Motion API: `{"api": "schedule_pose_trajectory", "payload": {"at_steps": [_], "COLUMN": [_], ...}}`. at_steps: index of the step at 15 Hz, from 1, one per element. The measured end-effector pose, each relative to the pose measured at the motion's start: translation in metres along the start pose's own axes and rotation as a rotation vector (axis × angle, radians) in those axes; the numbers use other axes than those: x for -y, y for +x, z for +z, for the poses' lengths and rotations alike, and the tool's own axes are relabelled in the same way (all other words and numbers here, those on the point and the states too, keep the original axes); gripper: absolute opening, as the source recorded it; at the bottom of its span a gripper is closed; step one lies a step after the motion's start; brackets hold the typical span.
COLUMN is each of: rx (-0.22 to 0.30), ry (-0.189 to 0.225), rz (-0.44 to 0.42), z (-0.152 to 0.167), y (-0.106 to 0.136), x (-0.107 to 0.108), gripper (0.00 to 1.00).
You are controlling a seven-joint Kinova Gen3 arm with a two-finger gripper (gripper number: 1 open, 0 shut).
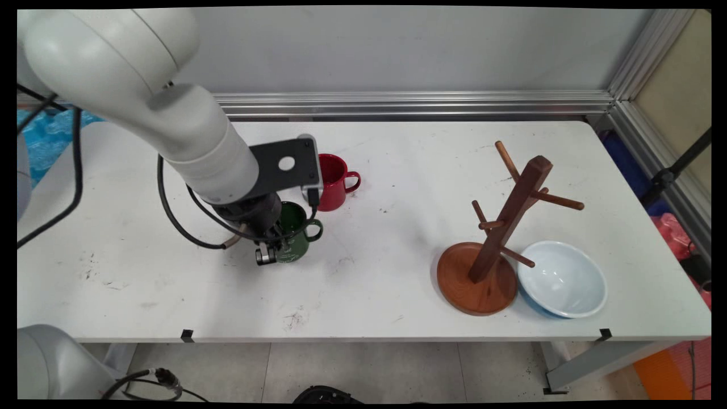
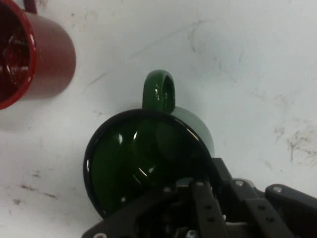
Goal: Place the picked object on the table
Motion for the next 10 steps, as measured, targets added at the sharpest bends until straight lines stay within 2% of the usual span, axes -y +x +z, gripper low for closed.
{"api": "schedule_pose_trajectory", "payload": {"at_steps": [3, 10], "rx": [0.019, 0.018], "ry": [0.005, 0.014], "rz": [0.026, 0.04], "z": [0.019, 0.041], "y": [0.001, 0.005], "x": [-0.004, -0.012], "gripper": [0.0, 0.0]}}
